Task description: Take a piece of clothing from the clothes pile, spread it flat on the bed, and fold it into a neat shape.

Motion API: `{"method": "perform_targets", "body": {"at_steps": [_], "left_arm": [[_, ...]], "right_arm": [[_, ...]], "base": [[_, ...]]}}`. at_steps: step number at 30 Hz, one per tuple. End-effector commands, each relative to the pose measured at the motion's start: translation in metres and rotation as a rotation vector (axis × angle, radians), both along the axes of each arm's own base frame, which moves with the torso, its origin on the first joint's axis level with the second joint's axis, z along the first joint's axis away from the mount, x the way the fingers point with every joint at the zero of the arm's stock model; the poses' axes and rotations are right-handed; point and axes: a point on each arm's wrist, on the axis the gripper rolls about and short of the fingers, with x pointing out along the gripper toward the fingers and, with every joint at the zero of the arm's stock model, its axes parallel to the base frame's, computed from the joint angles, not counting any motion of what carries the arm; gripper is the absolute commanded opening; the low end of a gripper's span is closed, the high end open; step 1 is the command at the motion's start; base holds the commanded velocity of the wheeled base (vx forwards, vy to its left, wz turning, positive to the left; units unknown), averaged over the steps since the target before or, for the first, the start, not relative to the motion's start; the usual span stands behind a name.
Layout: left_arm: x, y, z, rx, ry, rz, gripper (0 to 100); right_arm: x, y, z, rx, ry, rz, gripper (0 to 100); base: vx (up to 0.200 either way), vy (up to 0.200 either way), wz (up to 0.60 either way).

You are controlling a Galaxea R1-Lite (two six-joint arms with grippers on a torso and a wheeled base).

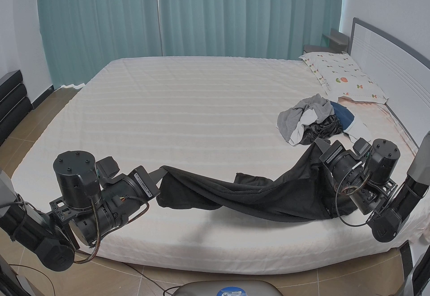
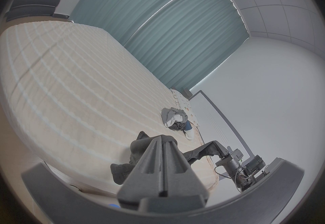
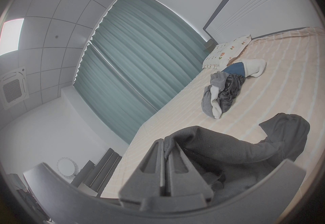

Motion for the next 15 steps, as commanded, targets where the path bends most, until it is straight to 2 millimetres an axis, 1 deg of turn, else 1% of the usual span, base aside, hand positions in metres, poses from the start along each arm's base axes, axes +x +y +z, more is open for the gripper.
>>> {"method": "perform_targets", "body": {"at_steps": [1,15], "left_arm": [[0.0005,-0.0001,-0.0007,0.001,0.002,0.001,0],[0.0012,-0.0006,-0.0023,0.004,0.008,-0.001,0]], "right_arm": [[-0.0001,0.0,0.0012,0.004,-0.008,0.0,0],[-0.0006,-0.0002,0.0006,0.002,-0.006,0.001,0]], "base": [[0.0,0.2,0.0],[0.0,0.2,0.0]]}}
